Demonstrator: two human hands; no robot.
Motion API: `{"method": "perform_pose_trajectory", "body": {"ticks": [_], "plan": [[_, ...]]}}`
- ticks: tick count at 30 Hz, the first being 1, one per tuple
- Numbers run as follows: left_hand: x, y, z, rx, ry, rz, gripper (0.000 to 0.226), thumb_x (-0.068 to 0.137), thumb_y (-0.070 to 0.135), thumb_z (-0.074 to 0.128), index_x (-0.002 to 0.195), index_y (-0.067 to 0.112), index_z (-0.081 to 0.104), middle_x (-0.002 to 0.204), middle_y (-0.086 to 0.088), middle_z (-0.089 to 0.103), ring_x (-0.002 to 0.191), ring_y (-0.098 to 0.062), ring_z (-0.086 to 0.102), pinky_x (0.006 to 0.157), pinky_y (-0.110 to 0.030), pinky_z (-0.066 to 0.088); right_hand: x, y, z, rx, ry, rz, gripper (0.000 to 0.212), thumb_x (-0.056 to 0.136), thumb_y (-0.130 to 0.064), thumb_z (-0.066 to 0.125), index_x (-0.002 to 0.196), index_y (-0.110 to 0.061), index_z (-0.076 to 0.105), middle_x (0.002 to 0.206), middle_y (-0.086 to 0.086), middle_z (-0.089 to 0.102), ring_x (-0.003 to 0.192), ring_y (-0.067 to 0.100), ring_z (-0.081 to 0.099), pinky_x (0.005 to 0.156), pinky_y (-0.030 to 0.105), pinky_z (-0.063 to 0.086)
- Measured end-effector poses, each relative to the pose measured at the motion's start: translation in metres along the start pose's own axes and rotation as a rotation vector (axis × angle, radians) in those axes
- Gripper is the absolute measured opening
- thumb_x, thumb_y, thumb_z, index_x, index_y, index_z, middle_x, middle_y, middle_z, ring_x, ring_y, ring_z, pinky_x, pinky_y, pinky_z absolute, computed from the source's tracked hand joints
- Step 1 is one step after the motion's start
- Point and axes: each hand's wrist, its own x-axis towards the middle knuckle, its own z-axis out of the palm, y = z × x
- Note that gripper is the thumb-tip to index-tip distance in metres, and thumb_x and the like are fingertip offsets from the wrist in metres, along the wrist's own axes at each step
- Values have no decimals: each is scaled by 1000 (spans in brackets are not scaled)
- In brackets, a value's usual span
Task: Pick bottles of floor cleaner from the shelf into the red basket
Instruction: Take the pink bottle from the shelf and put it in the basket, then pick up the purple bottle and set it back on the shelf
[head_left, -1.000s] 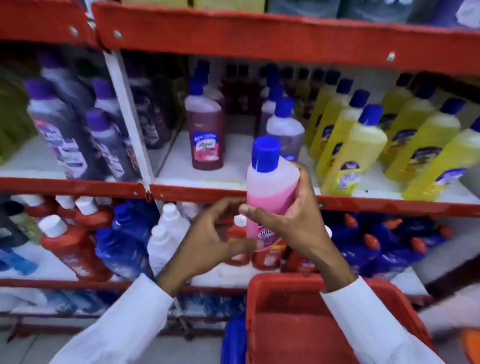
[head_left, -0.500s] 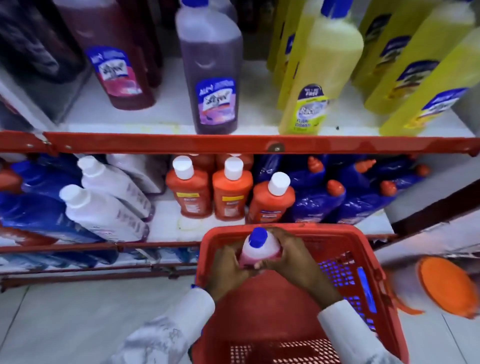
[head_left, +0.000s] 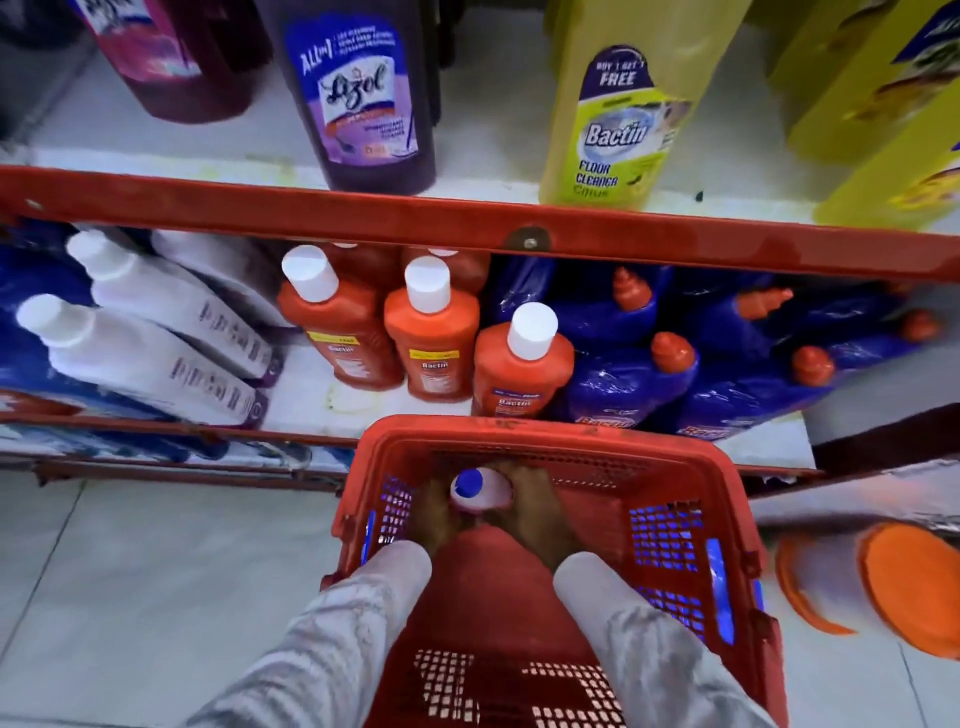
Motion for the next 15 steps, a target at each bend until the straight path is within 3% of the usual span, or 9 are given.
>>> {"method": "perform_pose_trajectory", "body": {"ticks": [4,6,8,10,13,15], "plan": [[-1,-3,-11,-26,-5,37,51,57,-9,77,107,0,69,107,-20,72,99,-22,63,79,-29,49,4,-7,-2,-48,-70,12,50,56,-20,81,106,-18,74,107,6,79,98,21,73,89,33,56],[-3,-8,-22,1,-56,75,60,50,-6,71,108,6,69,107,-14,72,104,-26,65,87,-36,51,1,-7,-5,-87,-89,28,47,57,-15,77,103,-18,74,104,5,79,97,21,74,87,31,56],[-12,-13,-36,47,-64,132,65,57,-8,70,120,6,62,119,-17,67,114,-31,61,100,-39,46,-4,-10,-10,-136,-90,39,47,56,-15,77,103,-21,74,106,2,79,100,20,73,88,28,54],[-46,21,-67,126,-10,221,63,66,-10,67,127,5,57,127,-16,63,121,-30,58,105,-32,41,-9,-26,-25,-186,-73,65,44,57,-21,78,101,-27,75,104,-5,78,100,15,71,88,28,54],[-78,62,-115,142,116,439,54,64,-15,64,112,8,69,113,-4,70,103,-10,62,89,-4,36,-17,-74,-61,-147,33,44,25,63,-23,76,86,-31,77,86,-13,79,82,2,71,75,25,55],[-92,87,-156,175,251,597,50,64,-3,65,106,22,71,106,-1,73,96,-11,64,87,-11,43,-22,-121,-87,-68,121,-31,18,70,-17,75,85,-27,78,82,-12,79,75,-4,69,72,17,54]]}}
